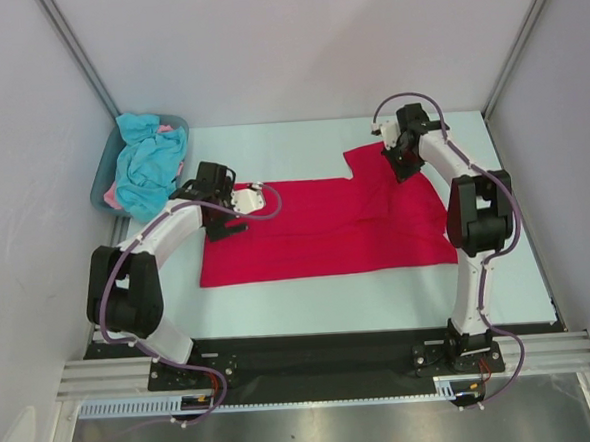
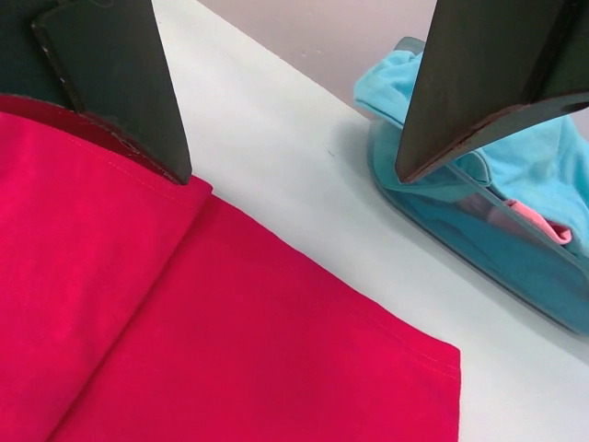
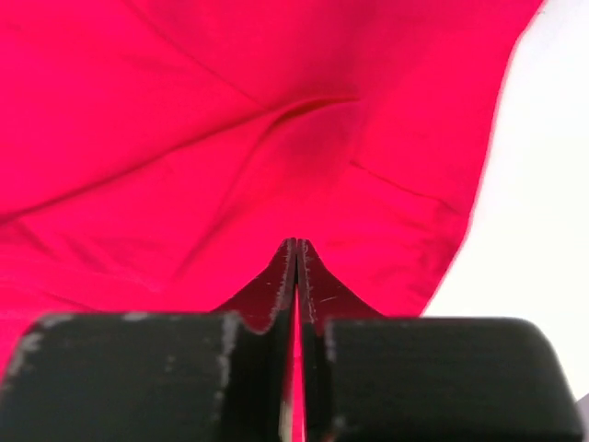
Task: Fold and stack the t-shirts
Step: Fold the tshirt
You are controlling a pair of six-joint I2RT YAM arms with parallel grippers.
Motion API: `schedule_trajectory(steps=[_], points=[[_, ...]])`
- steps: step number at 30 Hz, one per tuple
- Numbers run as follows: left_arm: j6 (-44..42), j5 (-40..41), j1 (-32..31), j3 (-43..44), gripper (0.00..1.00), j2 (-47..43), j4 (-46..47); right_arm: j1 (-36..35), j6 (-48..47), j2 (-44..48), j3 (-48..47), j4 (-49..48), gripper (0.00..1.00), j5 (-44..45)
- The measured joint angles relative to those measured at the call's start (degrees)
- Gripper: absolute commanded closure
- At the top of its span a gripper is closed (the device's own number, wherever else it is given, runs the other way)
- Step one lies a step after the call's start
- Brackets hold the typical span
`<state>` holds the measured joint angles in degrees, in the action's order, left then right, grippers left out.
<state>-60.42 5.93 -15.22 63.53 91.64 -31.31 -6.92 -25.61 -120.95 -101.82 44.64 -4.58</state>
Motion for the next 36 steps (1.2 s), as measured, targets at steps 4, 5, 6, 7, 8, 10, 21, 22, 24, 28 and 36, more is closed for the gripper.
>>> schedule_trajectory(steps=[4,5,6,7,8,10,21,22,24,28,36], points=[[0.2,0.1,-0.1,0.0,0.0,0.0,0.5,-0.9,-0.6,1.9,2.1,1.2,1.0,-0.3],[0.2,0.2,-0.2,0.0,0.0,0.0,0.6,-1.0,-1.0,2.6,3.2,1.5,1.0,-0.3],[0.3,0.2,-0.2,0.0,0.0,0.0,0.7,-1.4,-1.4,3.7,5.1,1.7,1.0,-0.4],[0.4,0.4,-0.2,0.0,0.0,0.0,0.8,-1.6,-1.8,4.9,7.0,2.1,1.0,-0.3],[0.4,0.5,-0.2,0.0,0.0,0.0,0.9,-1.7,-2.1,5.7,8.4,2.6,1.0,-0.3],[0.4,0.7,-0.2,0.0,0.0,0.0,0.9,-2.4,-2.9,7.6,11.4,3.9,1.0,-0.2],[1.5,1.4,-1.1,1.2,0.0,2.2,2.3,-5.2,-3.3,9.5,13.3,5.6,1.0,-1.2],[1.5,1.4,-1.3,1.2,0.0,2.3,2.5,-5.4,-3.3,9.5,13.3,5.6,1.0,-1.3],[1.7,1.4,-1.6,1.2,0.0,2.3,2.9,-5.9,-3.3,9.3,13.3,5.4,1.0,-1.6],[2.0,1.4,-1.9,1.2,0.0,2.4,3.4,-7.0,-3.1,7.6,13.3,4.9,1.0,-2.1],[2.5,1.4,-2.1,1.2,0.0,2.6,4.2,-8.5,-2.9,4.5,13.5,4.5,1.0,-2.4]])
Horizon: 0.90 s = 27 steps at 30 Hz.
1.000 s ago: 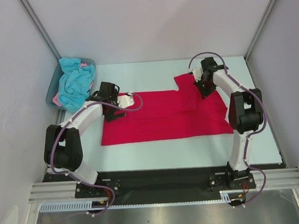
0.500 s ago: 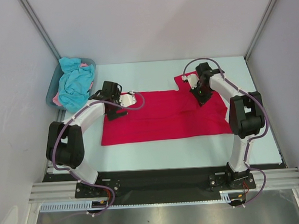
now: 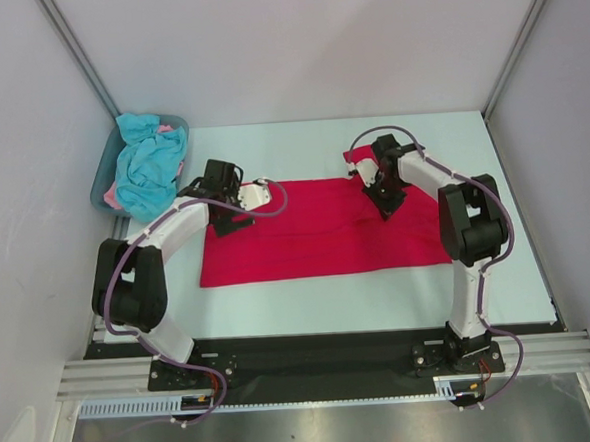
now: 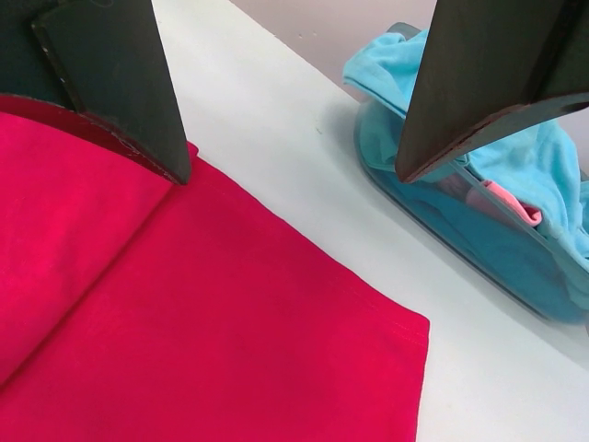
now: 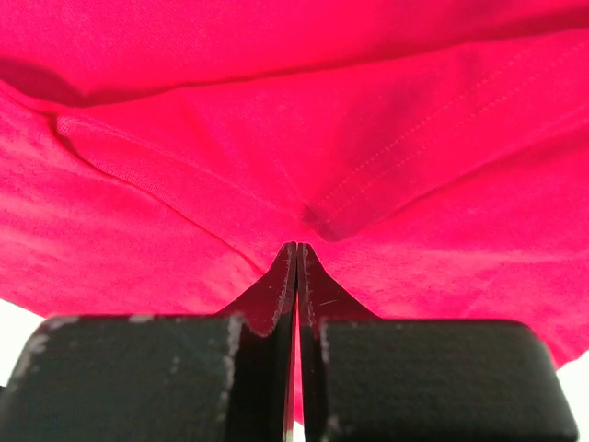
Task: Fold and stack the t-shirts
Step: Fold the tshirt
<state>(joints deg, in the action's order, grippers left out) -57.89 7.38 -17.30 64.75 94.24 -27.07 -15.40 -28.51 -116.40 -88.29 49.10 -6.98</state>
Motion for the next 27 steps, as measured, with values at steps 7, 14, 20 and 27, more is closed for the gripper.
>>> schedule_trajectory(steps=[7,14,20,27], points=[[0.0,0.1,-0.1,0.0,0.0,0.2,0.4,-0.3,0.0,-0.6,0.2,-0.3,1.0,0.0],[0.0,0.3,-0.3,0.3,0.0,0.3,1.2,-0.7,0.0,-2.0,0.2,-1.3,1.0,0.1],[0.0,0.5,-1.1,0.4,0.0,0.5,1.3,-2.3,0.2,-3.3,-1.9,-1.5,1.0,0.9],[0.0,0.5,-1.6,0.5,0.0,0.9,1.4,-4.4,0.4,-4.0,-5.5,-2.1,1.0,2.2]])
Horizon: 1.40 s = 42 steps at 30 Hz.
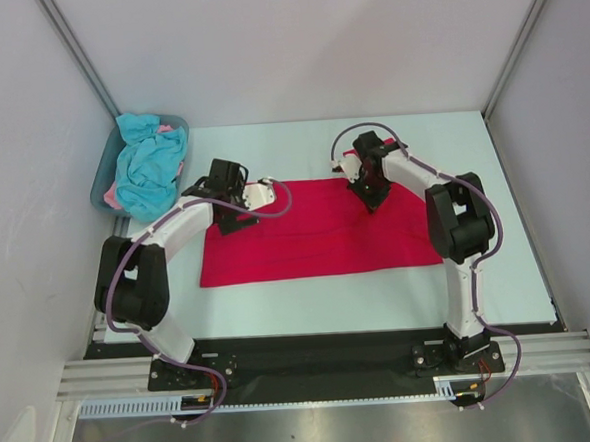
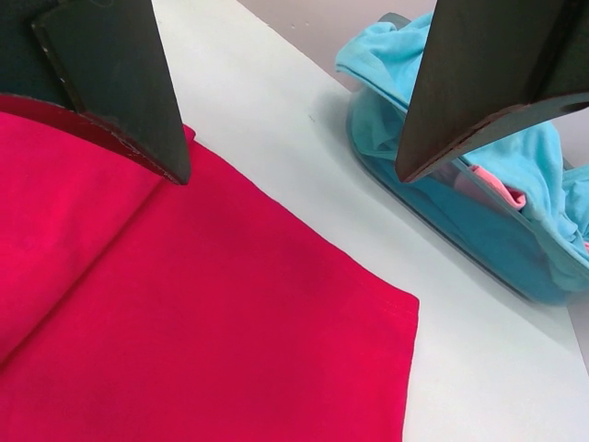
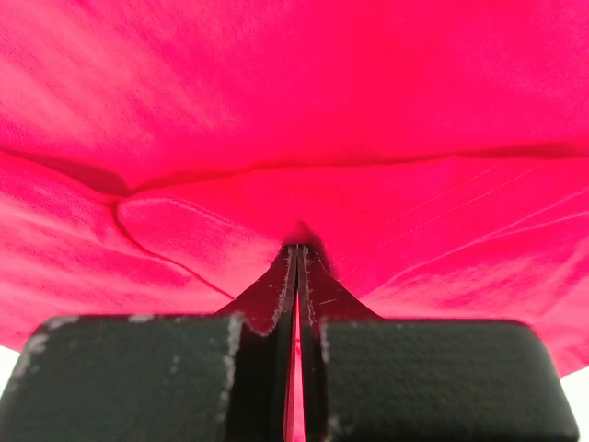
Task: Fold and stack the t-shirts
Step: Fold the tshirt
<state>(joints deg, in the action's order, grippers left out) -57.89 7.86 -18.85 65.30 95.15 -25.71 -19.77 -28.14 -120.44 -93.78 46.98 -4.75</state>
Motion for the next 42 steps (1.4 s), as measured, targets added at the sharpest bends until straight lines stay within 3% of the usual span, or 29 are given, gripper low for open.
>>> schedule_trajectory(steps=[34,38,42], points=[[0.0,0.6,-1.4,0.9,0.0,2.1,0.7,-7.5,-4.0,-2.8,-1.7,-19.7,1.0,14.0],[0.0,0.6,-1.4,0.9,0.0,2.1,0.8,-6.4,-3.3,-2.8,-1.7,-19.3,0.7,14.0],[0.0,0.6,-1.4,0.9,0.0,2.1,0.8,-5.6,-3.2,-2.8,-1.7,-17.7,0.62,13.9]])
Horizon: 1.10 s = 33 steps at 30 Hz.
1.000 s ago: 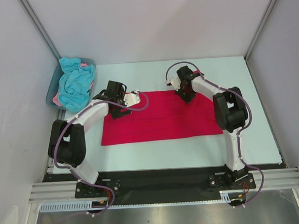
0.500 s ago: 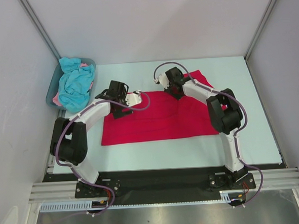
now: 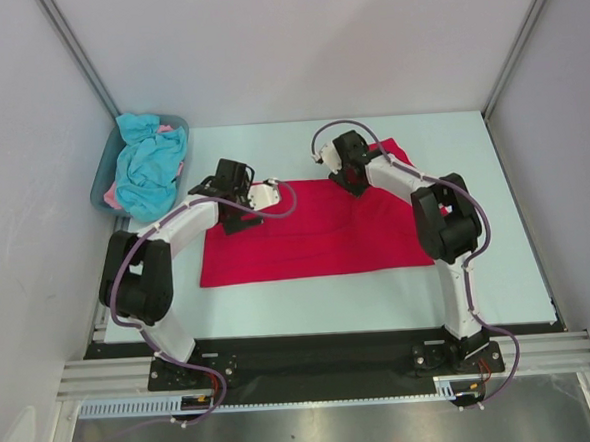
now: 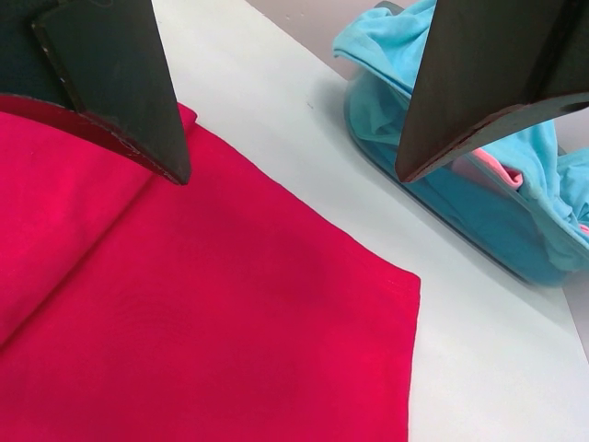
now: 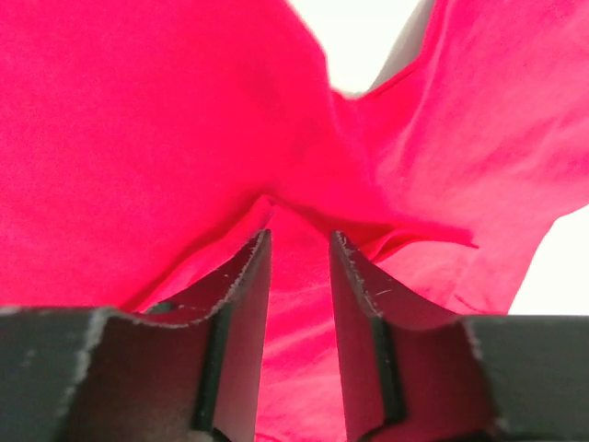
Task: Fold and stack the t-shirts
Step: Fold the tshirt
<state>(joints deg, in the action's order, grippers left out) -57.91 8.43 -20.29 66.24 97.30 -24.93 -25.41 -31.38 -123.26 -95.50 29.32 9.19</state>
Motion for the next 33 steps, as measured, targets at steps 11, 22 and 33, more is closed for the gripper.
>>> schedule_trajectory(steps=[11,22,33], points=[[0.0,0.0,-0.3,0.0,0.0,0.2,0.0,-1.0,1.4,0.0,-0.7,2.9,0.62,-0.6],[0.0,0.0,-0.4,0.0,0.0,0.2,0.1,-2.4,2.4,0.0,-3.4,4.1,0.65,-2.2],[0.0,0.0,-0.4,0.0,0.0,0.2,0.1,-3.2,2.4,0.0,-1.6,4.7,0.68,-2.6]])
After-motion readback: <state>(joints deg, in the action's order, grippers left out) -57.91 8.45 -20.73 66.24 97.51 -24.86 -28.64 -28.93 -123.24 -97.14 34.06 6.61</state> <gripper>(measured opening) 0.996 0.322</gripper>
